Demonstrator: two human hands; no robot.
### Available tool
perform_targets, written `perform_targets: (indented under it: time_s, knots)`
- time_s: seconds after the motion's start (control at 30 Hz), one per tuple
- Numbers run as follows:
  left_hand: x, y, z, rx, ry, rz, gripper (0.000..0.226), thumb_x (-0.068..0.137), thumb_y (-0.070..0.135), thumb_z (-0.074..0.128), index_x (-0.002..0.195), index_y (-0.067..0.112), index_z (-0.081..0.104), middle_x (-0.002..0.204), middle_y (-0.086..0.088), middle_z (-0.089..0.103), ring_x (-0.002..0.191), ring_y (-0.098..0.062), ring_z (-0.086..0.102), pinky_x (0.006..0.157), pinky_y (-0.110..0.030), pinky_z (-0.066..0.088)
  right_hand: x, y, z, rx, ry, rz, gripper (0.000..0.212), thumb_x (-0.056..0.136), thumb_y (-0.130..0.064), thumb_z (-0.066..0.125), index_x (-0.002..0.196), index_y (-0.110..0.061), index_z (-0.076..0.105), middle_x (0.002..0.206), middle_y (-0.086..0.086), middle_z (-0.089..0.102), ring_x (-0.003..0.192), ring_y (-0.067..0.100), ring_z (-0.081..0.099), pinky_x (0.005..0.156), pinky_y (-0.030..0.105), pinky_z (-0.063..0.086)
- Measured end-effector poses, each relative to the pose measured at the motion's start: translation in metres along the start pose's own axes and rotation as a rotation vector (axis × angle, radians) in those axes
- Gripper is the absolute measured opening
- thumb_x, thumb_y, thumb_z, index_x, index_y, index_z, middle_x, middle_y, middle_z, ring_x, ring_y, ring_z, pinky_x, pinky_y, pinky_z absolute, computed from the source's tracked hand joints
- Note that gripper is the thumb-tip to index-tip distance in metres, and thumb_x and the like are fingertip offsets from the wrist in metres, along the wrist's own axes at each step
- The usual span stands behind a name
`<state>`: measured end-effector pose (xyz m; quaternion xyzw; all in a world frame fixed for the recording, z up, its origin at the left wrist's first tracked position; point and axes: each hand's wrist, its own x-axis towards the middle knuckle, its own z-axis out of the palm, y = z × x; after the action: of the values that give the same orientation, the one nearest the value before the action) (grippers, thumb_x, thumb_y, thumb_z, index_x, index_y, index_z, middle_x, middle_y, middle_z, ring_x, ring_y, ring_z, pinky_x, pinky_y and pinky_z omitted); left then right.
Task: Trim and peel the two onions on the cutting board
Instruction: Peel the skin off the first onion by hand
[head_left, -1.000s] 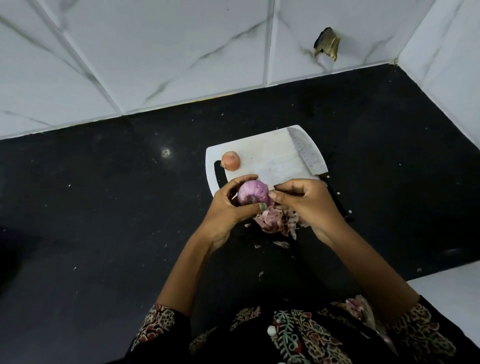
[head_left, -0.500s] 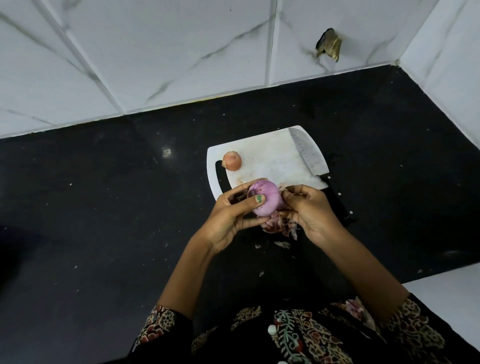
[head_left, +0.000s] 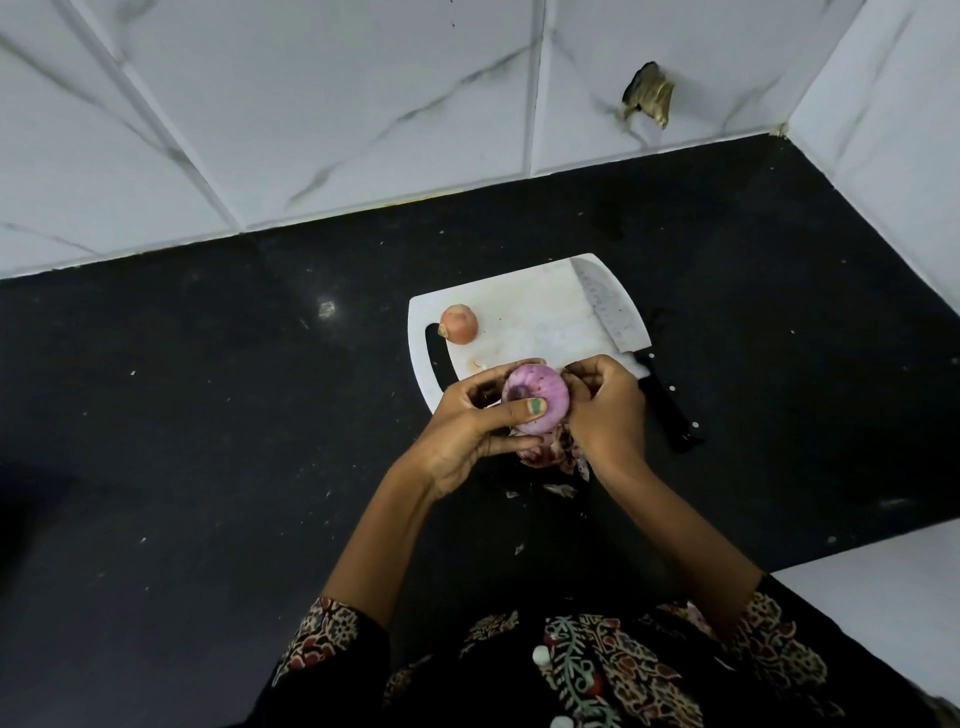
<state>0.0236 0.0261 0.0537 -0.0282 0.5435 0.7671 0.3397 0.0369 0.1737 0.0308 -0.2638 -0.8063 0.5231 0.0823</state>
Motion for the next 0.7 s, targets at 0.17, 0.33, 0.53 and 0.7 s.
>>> perform_targets:
  time_s: [0.17, 0.33, 0.53, 0.7]
  knots:
    - [-0.01, 0.004, -0.008, 0.026, -0.026, 0.022, 0.046, 0.07, 0.005, 0.073, 0.114, 0.013, 0.065, 0.098, -0.003, 0.072, 0.082, -0.016, 0.071, 0.062, -0.023, 0.058, 0.022, 0.016, -0.021, -0.208, 0.09, 0.006, 0.007, 0.091, -0.005, 0.056, 0.092, -0.004, 0.063, 0.085, 0.004, 0.061, 0.08, 0.019, 0.058, 0.067, 0.023, 0.039]
    - [-0.002, 0.0, -0.012, 0.214, 0.105, 0.113, 0.055, 0.07, -0.005, 0.077, 0.118, 0.02, 0.065, 0.112, -0.004, 0.069, 0.102, -0.018, 0.068, 0.083, -0.029, 0.056, 0.015, 0.006, -0.008, -0.419, -0.135, -0.214, 0.02, 0.094, -0.019, 0.055, 0.086, -0.004, 0.065, 0.088, 0.008, 0.064, 0.077, 0.021, 0.057, 0.063, 0.03, 0.04]
    - [-0.003, -0.001, -0.012, 0.272, 0.128, 0.161, 0.058, 0.07, -0.009, 0.076, 0.12, 0.018, 0.064, 0.114, -0.003, 0.068, 0.105, -0.017, 0.066, 0.086, -0.028, 0.055, 0.015, 0.003, -0.02, -0.508, -0.372, -0.111, 0.016, 0.087, -0.007, 0.06, 0.101, -0.008, 0.069, 0.103, 0.005, 0.069, 0.097, 0.02, 0.063, 0.081, 0.029, 0.049]
    - [-0.003, -0.002, -0.013, 0.35, 0.119, 0.171, 0.061, 0.069, -0.006, 0.079, 0.122, 0.02, 0.064, 0.117, -0.004, 0.066, 0.105, -0.017, 0.066, 0.085, -0.027, 0.056, 0.01, -0.014, -0.03, -0.281, -0.373, -0.143, 0.021, 0.092, -0.009, 0.054, 0.107, -0.011, 0.068, 0.108, -0.001, 0.068, 0.095, 0.008, 0.062, 0.081, 0.018, 0.046]
